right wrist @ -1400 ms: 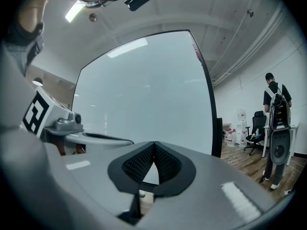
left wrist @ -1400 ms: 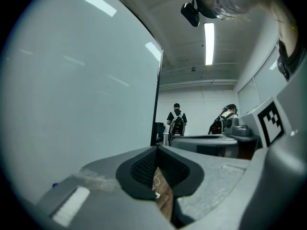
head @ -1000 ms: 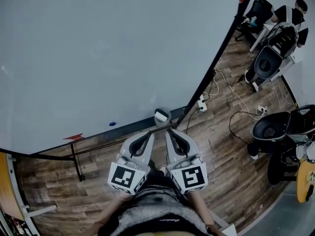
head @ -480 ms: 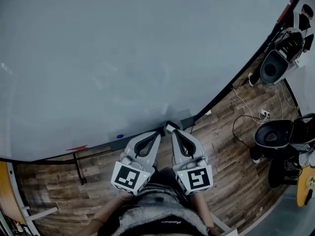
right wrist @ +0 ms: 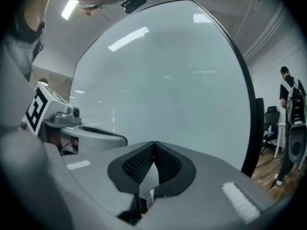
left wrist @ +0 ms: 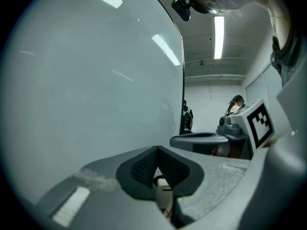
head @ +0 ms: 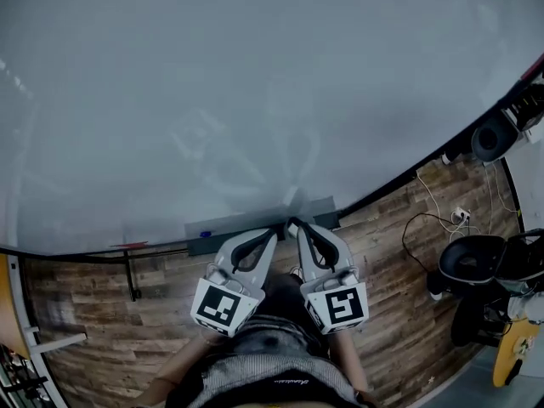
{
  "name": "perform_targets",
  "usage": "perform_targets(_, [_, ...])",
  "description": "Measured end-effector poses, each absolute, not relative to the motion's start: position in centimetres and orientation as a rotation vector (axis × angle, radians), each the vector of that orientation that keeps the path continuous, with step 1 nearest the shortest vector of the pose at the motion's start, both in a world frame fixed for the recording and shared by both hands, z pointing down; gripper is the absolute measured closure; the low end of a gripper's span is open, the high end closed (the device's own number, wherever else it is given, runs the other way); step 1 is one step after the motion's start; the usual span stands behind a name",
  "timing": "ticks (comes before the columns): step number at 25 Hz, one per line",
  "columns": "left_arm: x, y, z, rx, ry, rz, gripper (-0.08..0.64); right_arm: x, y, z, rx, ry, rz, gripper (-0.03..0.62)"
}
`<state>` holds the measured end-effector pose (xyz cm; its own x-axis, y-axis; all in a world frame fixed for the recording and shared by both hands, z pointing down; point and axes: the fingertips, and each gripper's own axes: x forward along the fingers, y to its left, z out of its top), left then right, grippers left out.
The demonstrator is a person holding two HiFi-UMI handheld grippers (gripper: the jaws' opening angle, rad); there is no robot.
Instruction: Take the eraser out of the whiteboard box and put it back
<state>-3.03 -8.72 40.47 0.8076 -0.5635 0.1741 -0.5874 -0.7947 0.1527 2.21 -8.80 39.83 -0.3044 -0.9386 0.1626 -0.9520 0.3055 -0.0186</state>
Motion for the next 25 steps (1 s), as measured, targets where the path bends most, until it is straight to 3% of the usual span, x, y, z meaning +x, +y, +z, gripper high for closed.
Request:
perform_targets(12, [-1.9, -9.7, 40.3, 2.657, -1.206, 0.151, 0.558, 1.2, -10.3, 39.2, 1.353, -2.654, 0.147, 0.591])
perform_targets(25, [-1.3, -9.7, 40.2, 2.637, -1.260, 0.161, 0.558, 0.9, -10.3, 40.5, 1.261, -2.663, 0.161, 0.590])
